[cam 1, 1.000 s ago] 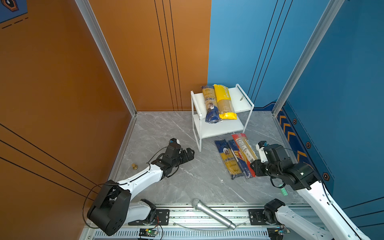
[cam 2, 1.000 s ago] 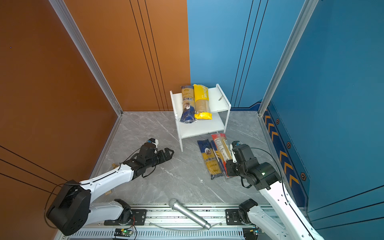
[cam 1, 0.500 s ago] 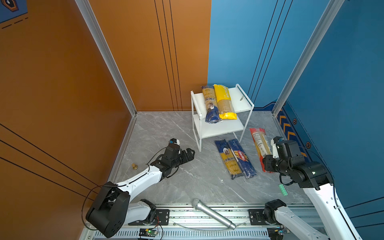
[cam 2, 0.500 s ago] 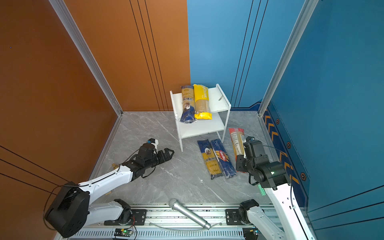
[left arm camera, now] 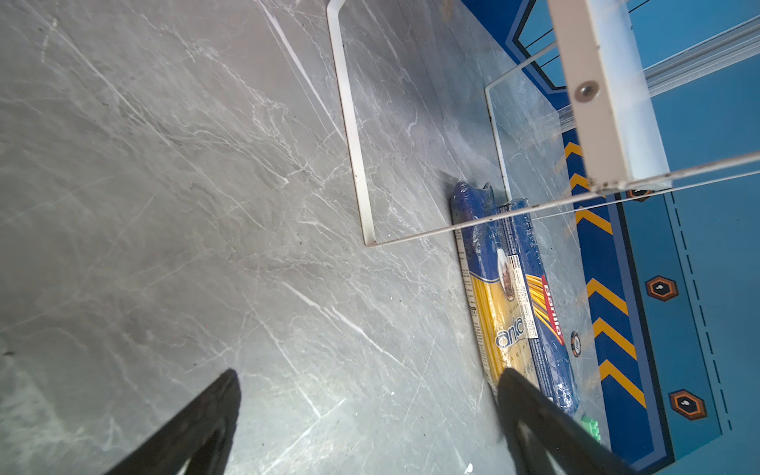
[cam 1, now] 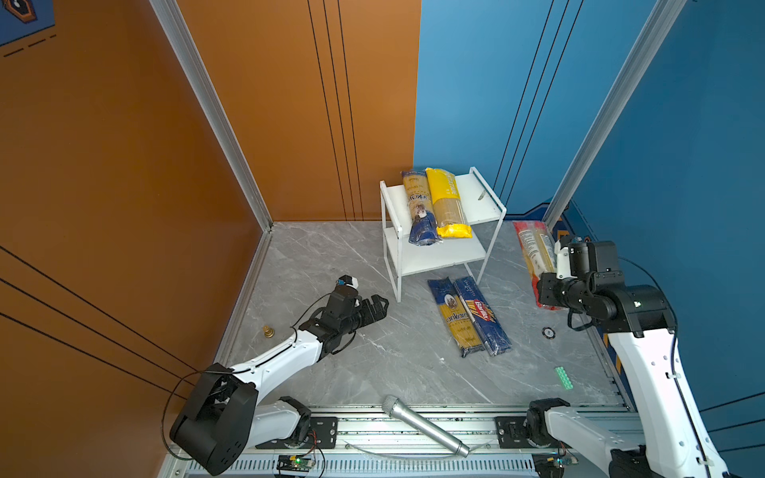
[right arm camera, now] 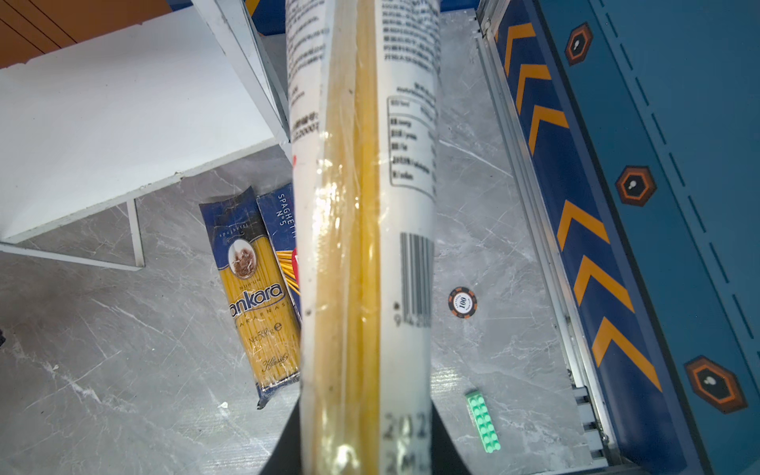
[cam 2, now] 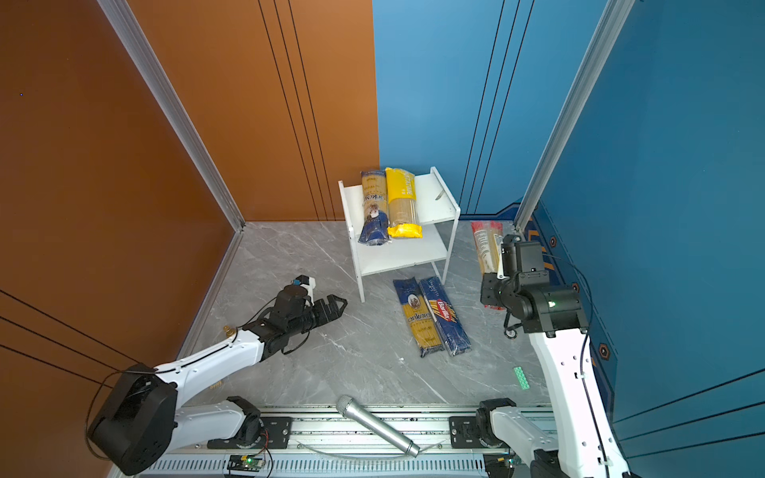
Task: Arrange pasta packages on shelves
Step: Place the pasta bag on the shelf.
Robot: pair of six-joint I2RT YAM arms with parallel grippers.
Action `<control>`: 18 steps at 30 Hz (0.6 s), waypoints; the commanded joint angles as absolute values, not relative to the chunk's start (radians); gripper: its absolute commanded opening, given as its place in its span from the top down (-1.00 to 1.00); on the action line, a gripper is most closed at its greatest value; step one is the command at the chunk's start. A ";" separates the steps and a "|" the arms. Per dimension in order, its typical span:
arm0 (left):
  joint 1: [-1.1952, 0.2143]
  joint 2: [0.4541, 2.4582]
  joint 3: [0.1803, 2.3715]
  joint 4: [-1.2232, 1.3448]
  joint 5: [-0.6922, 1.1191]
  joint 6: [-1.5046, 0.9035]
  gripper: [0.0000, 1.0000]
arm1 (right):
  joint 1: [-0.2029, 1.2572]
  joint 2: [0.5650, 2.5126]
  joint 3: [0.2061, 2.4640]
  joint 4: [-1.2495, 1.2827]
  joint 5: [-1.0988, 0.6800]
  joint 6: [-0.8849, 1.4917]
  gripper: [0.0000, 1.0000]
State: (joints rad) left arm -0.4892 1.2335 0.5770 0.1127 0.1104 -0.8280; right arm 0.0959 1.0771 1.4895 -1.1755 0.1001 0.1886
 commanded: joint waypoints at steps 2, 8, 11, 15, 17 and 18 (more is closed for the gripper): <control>-0.476 1.206 0.577 0.101 0.120 -0.816 -0.96 | 0.066 1.124 1.663 -1.017 0.067 0.147 1.00; -0.470 1.213 0.584 0.099 0.128 -0.815 -0.96 | 0.058 1.255 1.889 -1.013 -0.001 0.120 1.00; -0.469 1.216 0.592 0.097 0.131 -0.814 -0.96 | 0.057 1.300 1.963 -0.960 -0.081 0.103 1.00; -0.467 1.215 0.603 0.089 0.131 -0.808 -0.96 | 0.065 1.372 2.061 -0.919 -0.182 0.119 1.00; -0.465 1.213 0.604 0.087 0.131 -0.808 -0.96 | 0.089 1.412 2.108 -0.913 -0.215 0.125 1.00; -0.463 1.212 0.604 0.086 0.131 -0.808 -0.96 | 0.106 1.425 2.121 -0.907 -0.218 0.126 1.00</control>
